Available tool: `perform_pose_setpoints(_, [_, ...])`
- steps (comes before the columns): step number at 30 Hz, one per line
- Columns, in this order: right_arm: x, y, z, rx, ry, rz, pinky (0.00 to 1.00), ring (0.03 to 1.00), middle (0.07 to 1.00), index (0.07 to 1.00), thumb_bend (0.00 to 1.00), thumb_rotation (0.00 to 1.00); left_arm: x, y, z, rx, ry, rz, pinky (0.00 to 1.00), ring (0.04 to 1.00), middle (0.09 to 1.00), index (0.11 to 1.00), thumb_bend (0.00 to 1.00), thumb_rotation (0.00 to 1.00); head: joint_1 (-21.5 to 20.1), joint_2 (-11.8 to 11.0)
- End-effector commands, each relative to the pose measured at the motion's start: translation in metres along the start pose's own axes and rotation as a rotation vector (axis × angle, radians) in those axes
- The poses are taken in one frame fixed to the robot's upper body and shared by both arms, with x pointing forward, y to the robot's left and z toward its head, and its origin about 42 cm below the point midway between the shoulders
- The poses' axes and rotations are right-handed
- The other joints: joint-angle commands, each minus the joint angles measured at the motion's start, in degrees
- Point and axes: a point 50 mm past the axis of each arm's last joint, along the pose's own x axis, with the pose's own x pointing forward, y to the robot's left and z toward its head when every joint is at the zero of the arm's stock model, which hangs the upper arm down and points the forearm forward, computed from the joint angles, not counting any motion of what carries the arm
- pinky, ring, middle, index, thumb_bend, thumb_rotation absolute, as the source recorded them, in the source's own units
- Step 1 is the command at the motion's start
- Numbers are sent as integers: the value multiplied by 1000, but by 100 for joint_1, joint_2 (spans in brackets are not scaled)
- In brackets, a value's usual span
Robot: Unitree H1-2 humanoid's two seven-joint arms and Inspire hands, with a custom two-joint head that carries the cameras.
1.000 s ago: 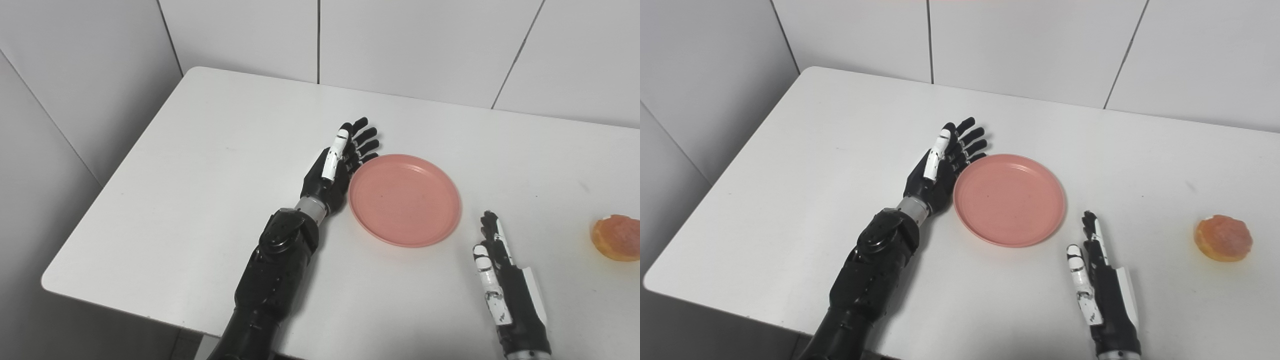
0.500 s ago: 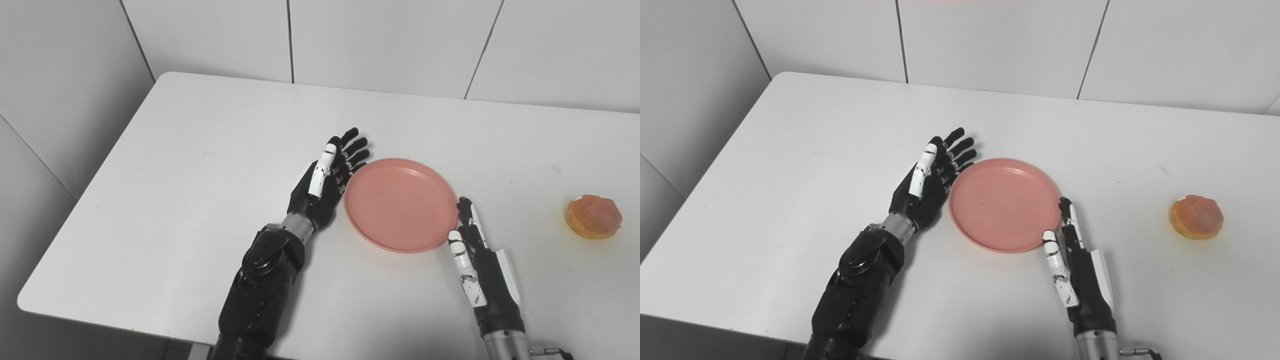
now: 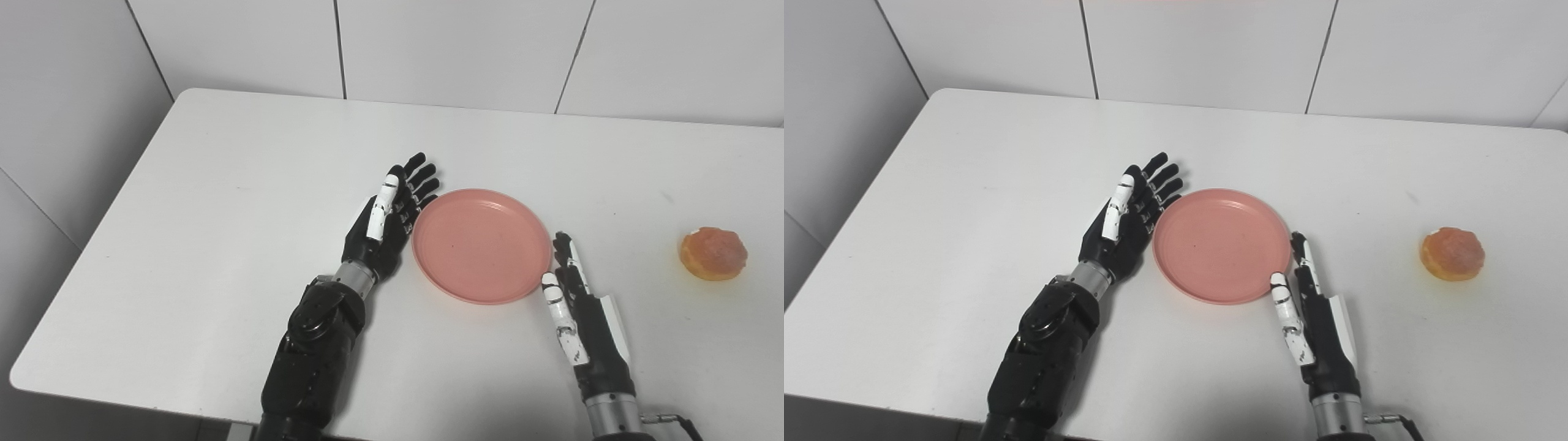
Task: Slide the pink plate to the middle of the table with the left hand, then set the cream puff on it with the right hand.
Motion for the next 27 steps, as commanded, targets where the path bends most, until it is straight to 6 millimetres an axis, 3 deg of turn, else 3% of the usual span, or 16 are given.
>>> perform_pose_setpoints(1, [6,-2,10,-4,-41,-27,994,998,1000,999,170,1000,-13,14,-20,-8,80,60,932,934,937,923,415,1000,-36,-5])
perform_pose_setpoints(13, [15,-11,19,-99,-77,-130,965,984,990,984,298,1000,-16,23,-22,-18,79,71,921,926,925,917,407,1000,-556,-127])
perform_pose_setpoints(17, [19,-19,26,-170,-100,-162,907,970,987,985,427,1000,-17,27,-23,-25,73,66,934,931,928,914,404,1000,-784,-190])
perform_pose_setpoints(20, [21,-25,32,-220,-114,-182,946,971,983,983,467,1000,-19,31,-24,-28,69,65,937,931,927,907,407,1000,-938,-235])
perform_pose_setpoints(27, [27,-39,45,-293,-166,-229,919,956,971,968,540,1000,-23,37,-27,-23,33,65,925,923,913,889,409,1000,-1281,-365])
